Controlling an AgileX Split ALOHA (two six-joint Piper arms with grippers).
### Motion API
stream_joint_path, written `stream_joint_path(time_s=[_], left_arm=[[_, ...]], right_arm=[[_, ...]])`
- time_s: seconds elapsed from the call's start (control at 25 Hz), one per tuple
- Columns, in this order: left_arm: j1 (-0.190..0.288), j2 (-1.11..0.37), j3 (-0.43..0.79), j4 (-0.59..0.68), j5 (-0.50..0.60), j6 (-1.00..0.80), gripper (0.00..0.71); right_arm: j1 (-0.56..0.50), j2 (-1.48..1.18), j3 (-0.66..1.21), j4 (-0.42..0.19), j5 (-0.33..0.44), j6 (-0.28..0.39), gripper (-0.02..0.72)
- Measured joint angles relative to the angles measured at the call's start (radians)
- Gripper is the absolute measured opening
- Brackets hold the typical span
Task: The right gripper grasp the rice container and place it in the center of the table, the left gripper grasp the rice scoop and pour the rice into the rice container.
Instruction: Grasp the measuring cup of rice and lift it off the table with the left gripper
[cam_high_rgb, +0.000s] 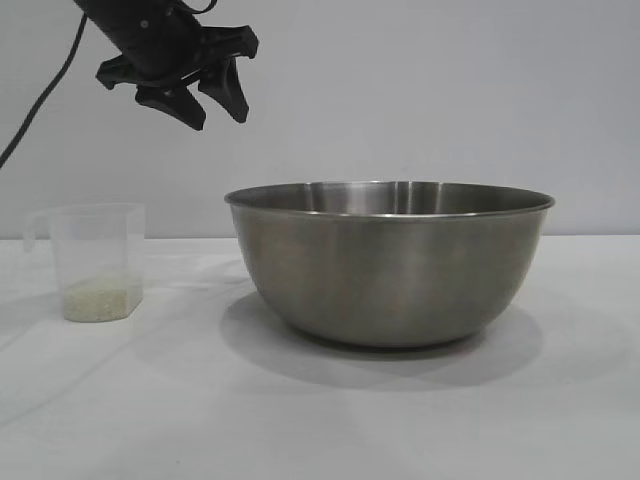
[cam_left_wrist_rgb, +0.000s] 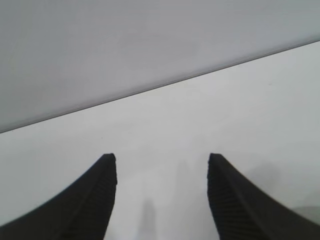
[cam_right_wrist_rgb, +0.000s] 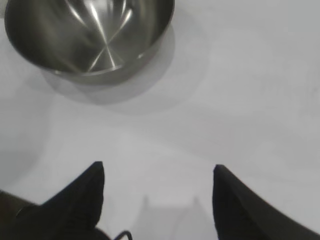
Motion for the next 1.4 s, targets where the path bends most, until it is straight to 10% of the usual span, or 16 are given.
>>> stream_joint_path(time_s=[0.92, 1.4], left_arm=[[-0.003, -0.127, 0.057, 0.046, 0.16, 0.114, 0.342], [-0.003, -0.312, 0.269, -0.587, 0.087, 0.785, 0.342]], right_arm=[[0.0, -0.417, 0.01, -0.028, 0.125, 0.002, 0.398], [0.0, -0.417, 0.01, -0.028, 0.125, 0.002, 0.398]])
